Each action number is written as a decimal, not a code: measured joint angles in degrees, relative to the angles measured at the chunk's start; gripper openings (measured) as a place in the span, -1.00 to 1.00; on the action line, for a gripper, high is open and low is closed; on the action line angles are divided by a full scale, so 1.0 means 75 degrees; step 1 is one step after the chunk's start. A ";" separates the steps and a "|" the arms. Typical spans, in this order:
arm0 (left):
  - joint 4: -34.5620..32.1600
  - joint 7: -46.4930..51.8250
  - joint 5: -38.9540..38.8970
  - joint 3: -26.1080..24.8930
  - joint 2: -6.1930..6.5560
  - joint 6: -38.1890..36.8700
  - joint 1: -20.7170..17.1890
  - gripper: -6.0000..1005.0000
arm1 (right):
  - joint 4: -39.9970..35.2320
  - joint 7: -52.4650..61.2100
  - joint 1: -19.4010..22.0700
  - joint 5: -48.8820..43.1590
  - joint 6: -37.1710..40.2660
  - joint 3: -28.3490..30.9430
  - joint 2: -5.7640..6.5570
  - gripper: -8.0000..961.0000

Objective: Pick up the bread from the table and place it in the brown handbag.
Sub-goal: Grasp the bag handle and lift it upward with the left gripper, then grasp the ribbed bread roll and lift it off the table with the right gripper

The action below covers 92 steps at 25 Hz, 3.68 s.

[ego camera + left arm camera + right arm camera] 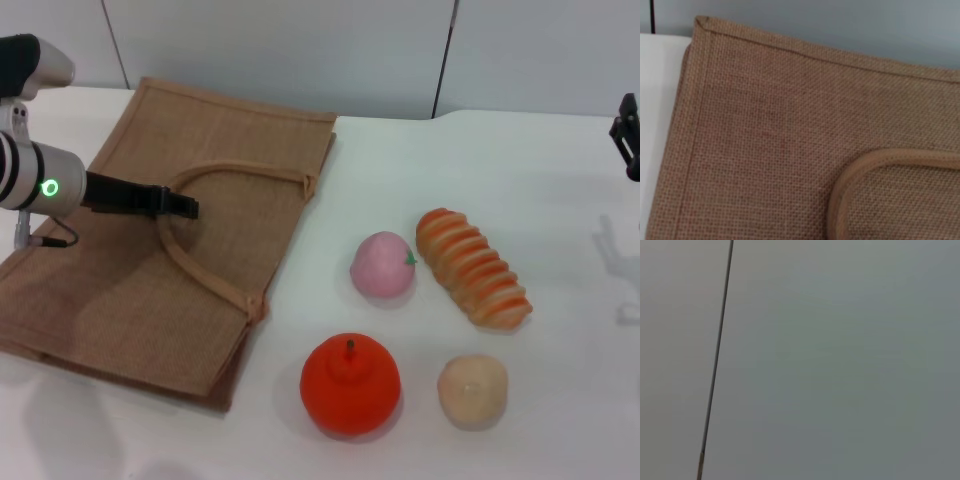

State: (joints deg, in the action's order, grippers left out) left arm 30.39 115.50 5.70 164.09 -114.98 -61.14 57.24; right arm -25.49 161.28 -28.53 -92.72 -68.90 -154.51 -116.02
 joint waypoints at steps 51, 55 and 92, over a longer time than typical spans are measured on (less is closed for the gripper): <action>0.0036 -0.2646 -0.5084 0.0001 0.0036 -0.2436 -0.1126 -0.75 | -0.2992 0.0019 -0.0131 -0.1419 0.2660 -0.0559 0.1554 0.79; 0.0027 -0.2970 -0.5633 -0.0004 0.0055 -0.3091 -0.1335 -0.75 | -0.3892 0.0019 -0.0247 -0.1864 0.3867 -0.0471 0.2092 0.79; 0.0013 -0.3377 -0.6186 -0.0024 0.0068 -0.3755 -0.1596 -0.75 | -0.5659 -0.2982 0.0868 -0.3815 1.3683 0.5873 0.1047 0.79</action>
State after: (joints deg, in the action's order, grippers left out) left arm 30.49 90.17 -40.70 163.91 -114.47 -89.30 45.27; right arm -67.93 138.91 -22.02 -121.34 33.72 -110.47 -108.17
